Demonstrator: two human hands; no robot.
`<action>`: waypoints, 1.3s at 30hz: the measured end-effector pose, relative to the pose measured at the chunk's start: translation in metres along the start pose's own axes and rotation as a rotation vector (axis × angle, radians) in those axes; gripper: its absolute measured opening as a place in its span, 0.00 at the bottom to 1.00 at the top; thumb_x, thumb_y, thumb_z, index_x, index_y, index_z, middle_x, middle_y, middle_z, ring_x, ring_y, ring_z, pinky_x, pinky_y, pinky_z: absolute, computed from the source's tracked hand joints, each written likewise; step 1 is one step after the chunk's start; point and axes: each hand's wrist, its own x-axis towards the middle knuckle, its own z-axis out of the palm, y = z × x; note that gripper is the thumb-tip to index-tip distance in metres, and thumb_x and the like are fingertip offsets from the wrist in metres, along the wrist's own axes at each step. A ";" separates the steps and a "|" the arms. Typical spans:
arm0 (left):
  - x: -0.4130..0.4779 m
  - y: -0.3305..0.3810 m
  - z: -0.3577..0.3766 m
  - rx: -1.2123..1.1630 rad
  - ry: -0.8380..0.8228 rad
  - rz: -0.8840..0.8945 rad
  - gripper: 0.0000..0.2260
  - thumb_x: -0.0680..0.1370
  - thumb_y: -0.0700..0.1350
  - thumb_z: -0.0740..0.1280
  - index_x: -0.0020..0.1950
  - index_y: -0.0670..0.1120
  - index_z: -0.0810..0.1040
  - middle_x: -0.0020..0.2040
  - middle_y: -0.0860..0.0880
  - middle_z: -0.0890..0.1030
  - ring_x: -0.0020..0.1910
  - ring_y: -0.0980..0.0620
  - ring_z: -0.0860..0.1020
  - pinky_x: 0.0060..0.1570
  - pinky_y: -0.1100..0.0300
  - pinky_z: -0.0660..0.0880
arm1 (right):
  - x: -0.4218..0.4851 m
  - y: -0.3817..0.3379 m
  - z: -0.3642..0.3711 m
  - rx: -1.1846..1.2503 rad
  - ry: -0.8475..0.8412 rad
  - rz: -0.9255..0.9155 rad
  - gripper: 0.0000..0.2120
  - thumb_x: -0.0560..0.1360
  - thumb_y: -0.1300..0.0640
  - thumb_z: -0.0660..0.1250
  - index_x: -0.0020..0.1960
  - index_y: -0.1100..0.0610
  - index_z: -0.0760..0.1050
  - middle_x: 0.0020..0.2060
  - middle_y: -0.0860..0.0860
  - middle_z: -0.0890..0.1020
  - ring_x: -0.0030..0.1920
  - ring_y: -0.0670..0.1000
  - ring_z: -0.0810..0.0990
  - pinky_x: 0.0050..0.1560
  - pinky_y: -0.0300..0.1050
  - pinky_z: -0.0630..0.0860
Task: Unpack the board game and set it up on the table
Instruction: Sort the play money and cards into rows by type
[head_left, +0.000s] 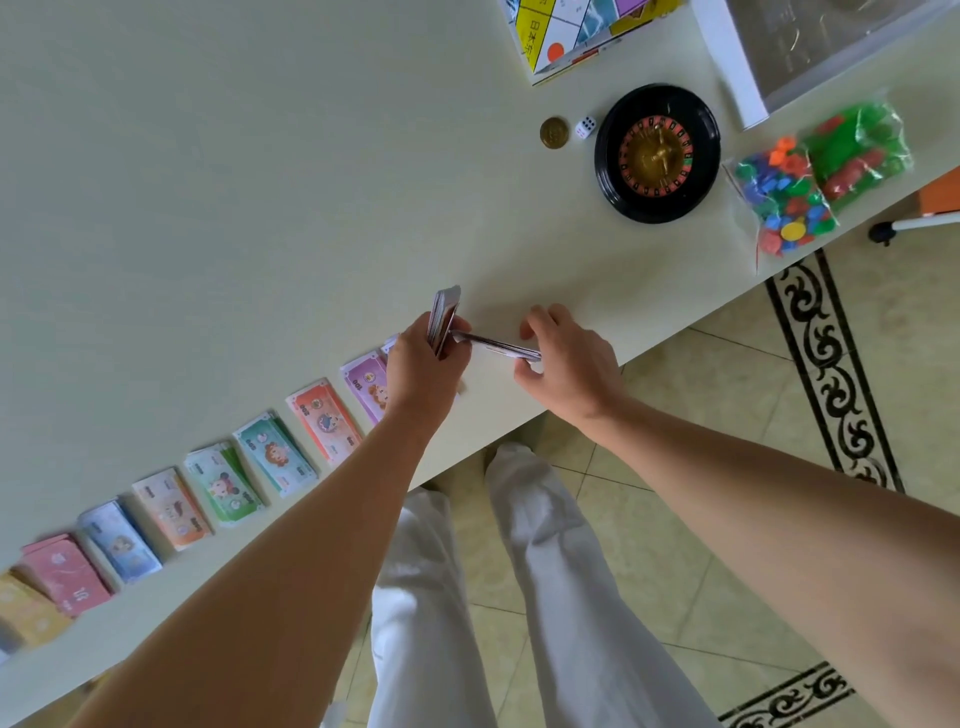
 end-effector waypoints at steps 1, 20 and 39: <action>-0.001 0.001 0.000 -0.008 -0.007 -0.003 0.06 0.75 0.37 0.66 0.48 0.45 0.80 0.32 0.52 0.75 0.24 0.62 0.70 0.24 0.72 0.65 | 0.000 -0.001 0.001 0.024 -0.002 0.001 0.10 0.72 0.56 0.66 0.51 0.58 0.72 0.45 0.53 0.74 0.33 0.58 0.76 0.33 0.42 0.65; 0.003 0.010 0.001 -0.094 0.009 -0.083 0.10 0.77 0.47 0.68 0.45 0.40 0.77 0.31 0.48 0.73 0.28 0.52 0.70 0.25 0.67 0.66 | 0.013 -0.018 0.006 -0.081 -0.052 -0.055 0.03 0.78 0.62 0.58 0.51 0.61 0.68 0.46 0.56 0.72 0.30 0.57 0.70 0.29 0.46 0.64; 0.001 0.014 -0.016 -0.348 0.046 -0.259 0.12 0.75 0.43 0.71 0.34 0.45 0.73 0.29 0.47 0.74 0.23 0.56 0.69 0.25 0.68 0.67 | 0.019 -0.044 -0.019 1.102 -0.652 0.271 0.03 0.80 0.60 0.62 0.48 0.57 0.68 0.32 0.52 0.64 0.28 0.47 0.59 0.30 0.38 0.60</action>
